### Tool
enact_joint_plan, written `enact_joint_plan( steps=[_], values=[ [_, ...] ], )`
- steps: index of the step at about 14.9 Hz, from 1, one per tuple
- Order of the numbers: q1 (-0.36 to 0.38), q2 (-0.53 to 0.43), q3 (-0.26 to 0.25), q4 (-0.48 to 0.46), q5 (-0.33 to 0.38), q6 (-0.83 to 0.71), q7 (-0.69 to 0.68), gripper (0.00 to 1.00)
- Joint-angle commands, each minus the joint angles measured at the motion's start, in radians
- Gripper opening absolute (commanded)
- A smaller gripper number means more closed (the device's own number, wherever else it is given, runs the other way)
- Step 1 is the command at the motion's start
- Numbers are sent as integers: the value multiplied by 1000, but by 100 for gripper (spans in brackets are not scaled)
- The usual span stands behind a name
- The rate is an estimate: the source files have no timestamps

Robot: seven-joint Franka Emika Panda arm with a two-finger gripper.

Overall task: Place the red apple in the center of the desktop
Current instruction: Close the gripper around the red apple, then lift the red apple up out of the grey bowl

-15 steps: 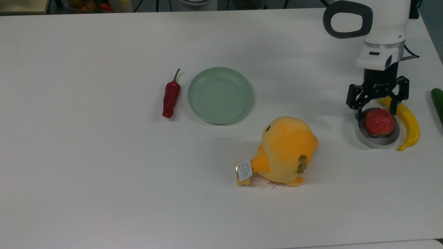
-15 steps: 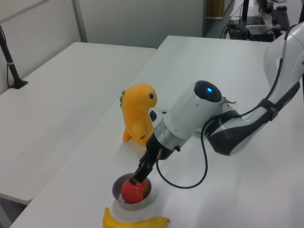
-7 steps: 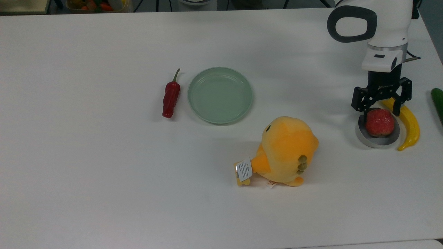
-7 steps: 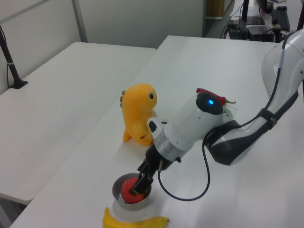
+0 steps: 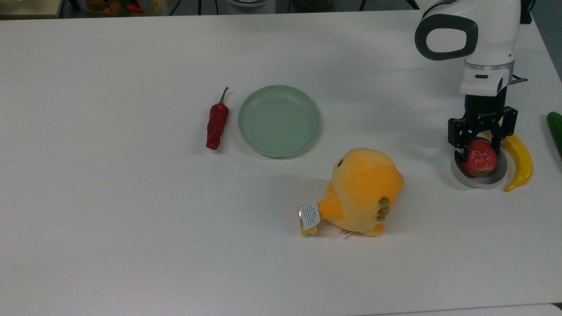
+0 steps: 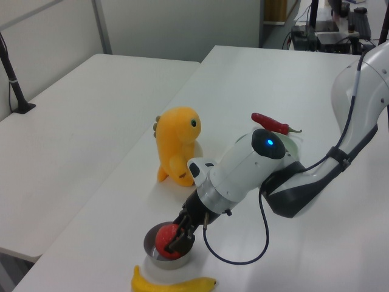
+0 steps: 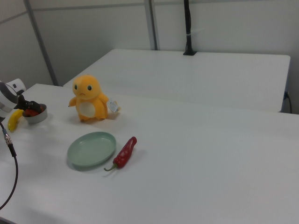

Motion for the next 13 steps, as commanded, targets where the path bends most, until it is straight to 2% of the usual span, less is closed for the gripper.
enact_joint_plan(
  steps=[1,5,9,11,13],
  values=[
    [11,17,-19,23,-24,24,26,15],
    [7,0,-17,23,-24,24,28,15],
    [-15,-57,-12,10,-23,20,28,15],
    [-44,-110,-5,-17,-17,20,28,15],
    [-67,-192,-5,-83,-13,24,29,15]
  ],
)
